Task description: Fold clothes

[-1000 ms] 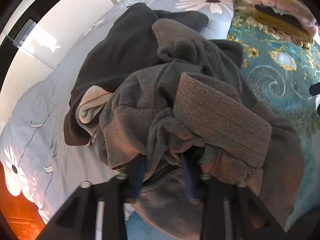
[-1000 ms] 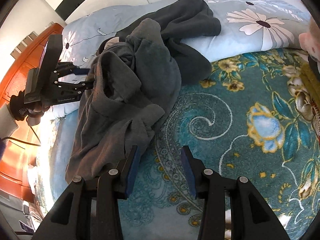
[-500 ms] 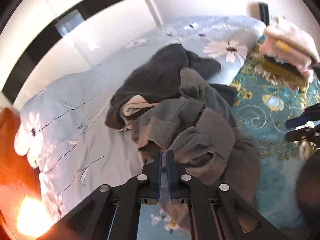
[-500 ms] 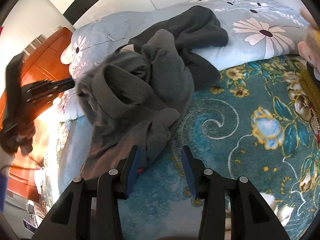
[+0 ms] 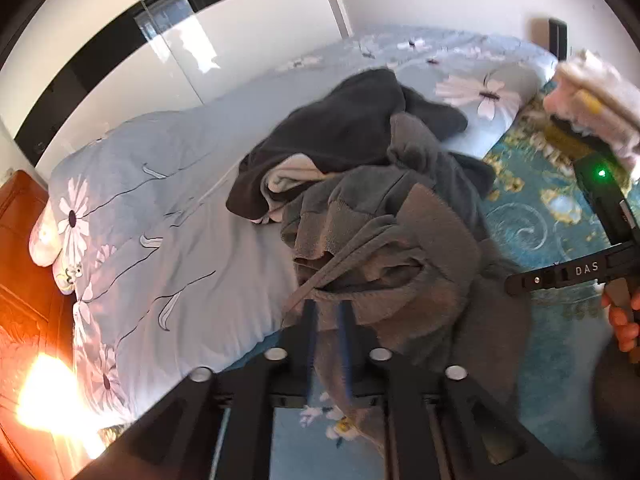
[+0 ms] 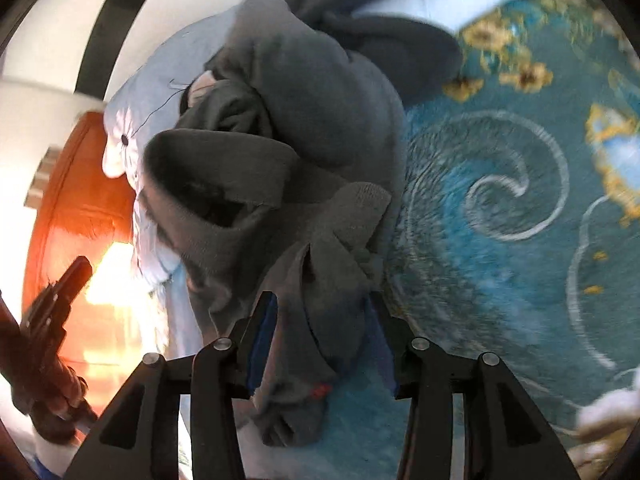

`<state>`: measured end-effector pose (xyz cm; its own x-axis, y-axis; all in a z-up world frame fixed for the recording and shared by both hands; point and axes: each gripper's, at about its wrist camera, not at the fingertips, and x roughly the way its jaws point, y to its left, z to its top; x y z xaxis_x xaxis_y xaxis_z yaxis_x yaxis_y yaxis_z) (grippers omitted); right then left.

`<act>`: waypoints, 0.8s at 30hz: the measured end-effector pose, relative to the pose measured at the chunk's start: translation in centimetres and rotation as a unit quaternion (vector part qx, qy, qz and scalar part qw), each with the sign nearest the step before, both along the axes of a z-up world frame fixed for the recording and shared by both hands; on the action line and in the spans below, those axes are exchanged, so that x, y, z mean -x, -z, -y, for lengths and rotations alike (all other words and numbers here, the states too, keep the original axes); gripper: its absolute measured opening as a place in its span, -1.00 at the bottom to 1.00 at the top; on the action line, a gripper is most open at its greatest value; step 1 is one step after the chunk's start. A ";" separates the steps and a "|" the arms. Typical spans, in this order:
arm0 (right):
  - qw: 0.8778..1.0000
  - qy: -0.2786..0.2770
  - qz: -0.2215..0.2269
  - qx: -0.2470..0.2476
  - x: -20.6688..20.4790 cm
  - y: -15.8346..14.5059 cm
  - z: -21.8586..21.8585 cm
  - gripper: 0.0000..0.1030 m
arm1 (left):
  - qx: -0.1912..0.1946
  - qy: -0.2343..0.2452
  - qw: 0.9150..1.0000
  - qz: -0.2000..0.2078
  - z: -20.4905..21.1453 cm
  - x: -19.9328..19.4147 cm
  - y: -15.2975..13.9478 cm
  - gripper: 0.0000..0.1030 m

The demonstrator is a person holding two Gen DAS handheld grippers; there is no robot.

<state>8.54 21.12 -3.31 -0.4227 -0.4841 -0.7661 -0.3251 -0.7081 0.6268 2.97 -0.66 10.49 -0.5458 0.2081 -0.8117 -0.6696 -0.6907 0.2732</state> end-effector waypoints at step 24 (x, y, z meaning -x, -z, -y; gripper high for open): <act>0.984 0.033 -0.068 -0.159 -5.5 -5.2 -4.7 -0.86 | 0.044 0.082 0.993 0.070 -5.8 1.2 7.4 -0.92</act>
